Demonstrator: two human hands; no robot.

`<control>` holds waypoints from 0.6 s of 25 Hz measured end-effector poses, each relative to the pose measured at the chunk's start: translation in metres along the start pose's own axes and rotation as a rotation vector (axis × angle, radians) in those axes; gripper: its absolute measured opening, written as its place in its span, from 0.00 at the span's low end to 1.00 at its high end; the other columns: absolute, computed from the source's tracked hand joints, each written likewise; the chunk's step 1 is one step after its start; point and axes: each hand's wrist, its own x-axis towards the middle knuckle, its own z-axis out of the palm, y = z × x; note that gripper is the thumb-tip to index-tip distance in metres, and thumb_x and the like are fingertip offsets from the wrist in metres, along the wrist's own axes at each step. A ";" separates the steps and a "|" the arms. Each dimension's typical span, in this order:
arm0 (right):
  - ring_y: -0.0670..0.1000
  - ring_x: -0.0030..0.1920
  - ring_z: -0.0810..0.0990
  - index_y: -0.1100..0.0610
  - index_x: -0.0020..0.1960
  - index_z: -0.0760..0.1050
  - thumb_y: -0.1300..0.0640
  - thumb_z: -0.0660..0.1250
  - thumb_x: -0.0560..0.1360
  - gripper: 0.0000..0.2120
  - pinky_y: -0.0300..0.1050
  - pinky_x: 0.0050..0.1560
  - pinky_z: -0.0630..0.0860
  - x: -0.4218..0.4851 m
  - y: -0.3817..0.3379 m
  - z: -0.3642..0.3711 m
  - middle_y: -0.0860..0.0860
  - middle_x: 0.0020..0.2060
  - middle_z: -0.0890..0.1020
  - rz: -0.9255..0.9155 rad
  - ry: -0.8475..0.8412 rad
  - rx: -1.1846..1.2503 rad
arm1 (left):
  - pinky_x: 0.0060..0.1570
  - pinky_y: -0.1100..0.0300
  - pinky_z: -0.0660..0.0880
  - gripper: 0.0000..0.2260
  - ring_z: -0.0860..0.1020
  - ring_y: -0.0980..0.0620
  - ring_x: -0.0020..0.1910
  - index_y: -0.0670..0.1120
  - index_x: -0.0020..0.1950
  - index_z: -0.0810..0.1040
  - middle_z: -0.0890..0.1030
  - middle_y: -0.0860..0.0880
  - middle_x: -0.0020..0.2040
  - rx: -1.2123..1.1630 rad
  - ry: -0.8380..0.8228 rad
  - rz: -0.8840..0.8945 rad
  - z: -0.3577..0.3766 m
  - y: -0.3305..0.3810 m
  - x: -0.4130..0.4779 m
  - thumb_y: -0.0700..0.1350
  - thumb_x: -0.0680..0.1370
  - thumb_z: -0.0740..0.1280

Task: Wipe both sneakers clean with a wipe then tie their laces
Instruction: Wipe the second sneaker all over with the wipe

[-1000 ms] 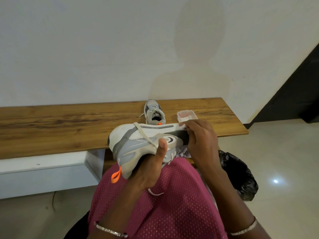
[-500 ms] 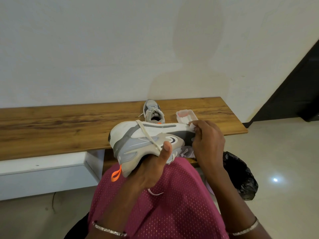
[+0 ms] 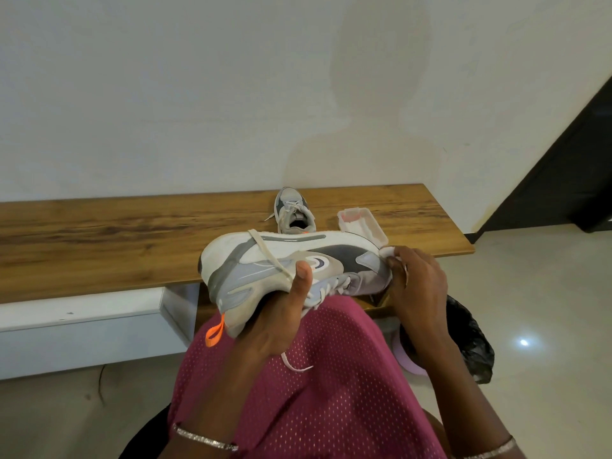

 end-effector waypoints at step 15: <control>0.56 0.53 0.83 0.61 0.57 0.81 0.68 0.69 0.75 0.12 0.52 0.47 0.83 0.000 -0.039 0.004 0.56 0.54 0.84 -0.081 0.012 0.082 | 0.80 0.50 0.55 0.48 0.63 0.57 0.76 0.68 0.68 0.68 0.68 0.61 0.73 0.027 0.038 -0.009 0.002 -0.006 -0.001 0.88 0.55 0.45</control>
